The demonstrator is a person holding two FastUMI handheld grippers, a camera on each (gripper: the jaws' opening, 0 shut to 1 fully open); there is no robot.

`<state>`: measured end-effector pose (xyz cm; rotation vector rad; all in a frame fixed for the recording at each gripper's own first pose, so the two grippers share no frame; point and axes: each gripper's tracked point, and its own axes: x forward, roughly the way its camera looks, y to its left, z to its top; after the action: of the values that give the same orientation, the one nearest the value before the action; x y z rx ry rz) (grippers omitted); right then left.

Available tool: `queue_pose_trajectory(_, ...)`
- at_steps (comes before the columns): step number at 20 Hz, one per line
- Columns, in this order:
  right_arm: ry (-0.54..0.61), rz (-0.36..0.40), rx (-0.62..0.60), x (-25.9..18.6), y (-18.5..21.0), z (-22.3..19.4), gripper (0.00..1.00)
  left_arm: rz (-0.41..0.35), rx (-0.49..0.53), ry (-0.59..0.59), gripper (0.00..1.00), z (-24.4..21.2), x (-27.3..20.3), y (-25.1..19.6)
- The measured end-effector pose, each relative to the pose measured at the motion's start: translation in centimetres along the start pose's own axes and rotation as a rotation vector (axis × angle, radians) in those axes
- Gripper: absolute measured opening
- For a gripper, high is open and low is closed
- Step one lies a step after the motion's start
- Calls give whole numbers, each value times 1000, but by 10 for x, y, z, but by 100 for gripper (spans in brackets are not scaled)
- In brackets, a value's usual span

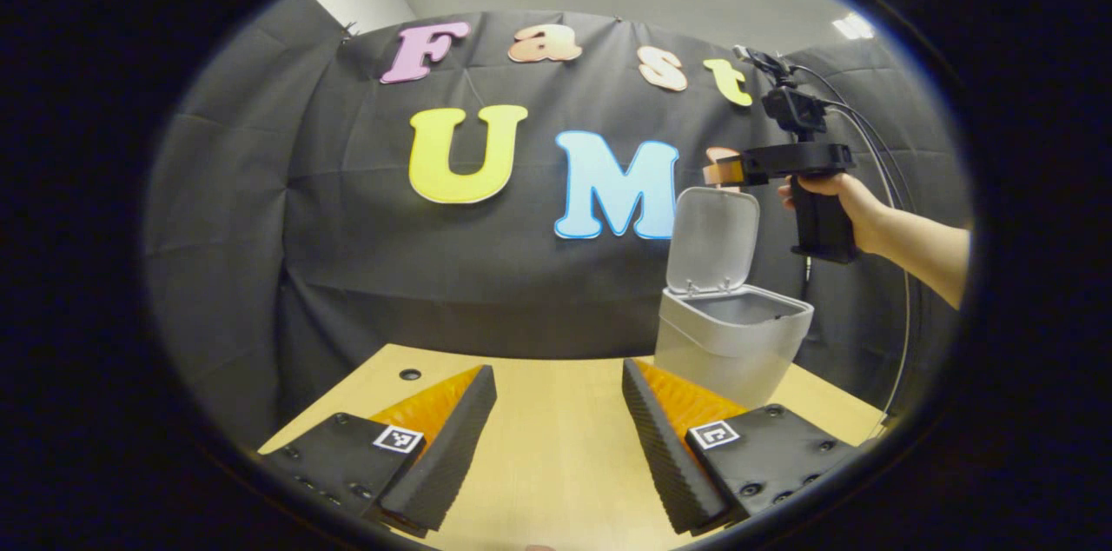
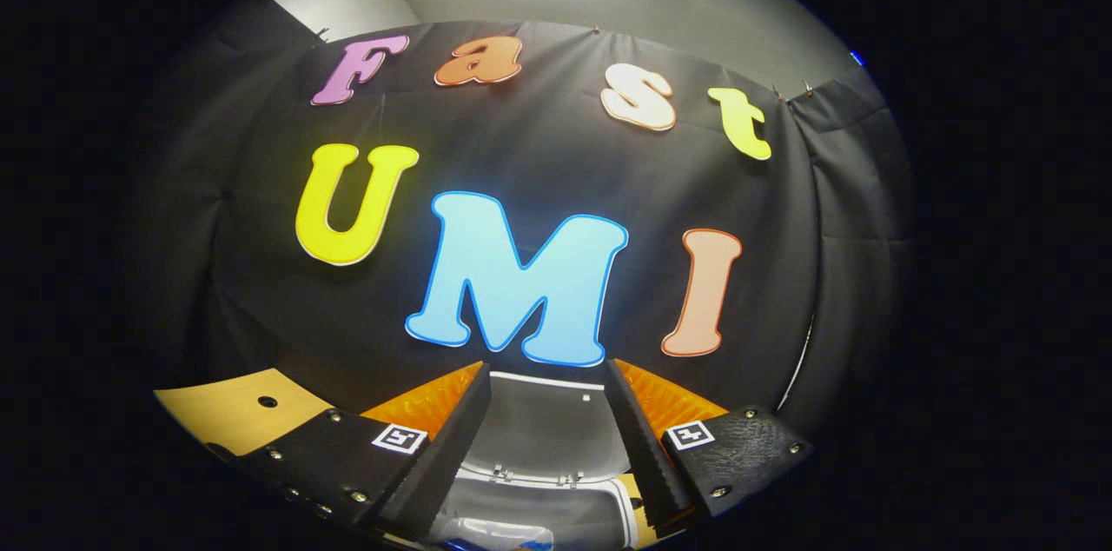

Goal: Press the lid of the desktop garbage bin to open it, pick up the crumpled paper on the desktop and throw it into the bin, then pick up the pop can on the desktop and drop it into the bin, and finally close the garbage bin lid.

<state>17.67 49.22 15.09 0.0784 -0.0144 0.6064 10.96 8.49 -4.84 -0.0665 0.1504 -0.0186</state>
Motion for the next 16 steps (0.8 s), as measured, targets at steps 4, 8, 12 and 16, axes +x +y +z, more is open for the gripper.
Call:
queue_pose_trajectory(4,9,-57,11,25,-23,-1,85,40,-17,2,96,0,-3,13)
queue_pose_trajectory(8,55,-50,75,37,-28,-10,86,58,-25,2,95,-1,-3,13)
queue_pose_trajectory(12,75,-40,111,41,-29,-16,86,68,-19,-14,95,2,-7,5)
queue_pose_trajectory(16,85,-25,142,38,-27,-19,87,81,-30,-18,95,-1,-15,-5)
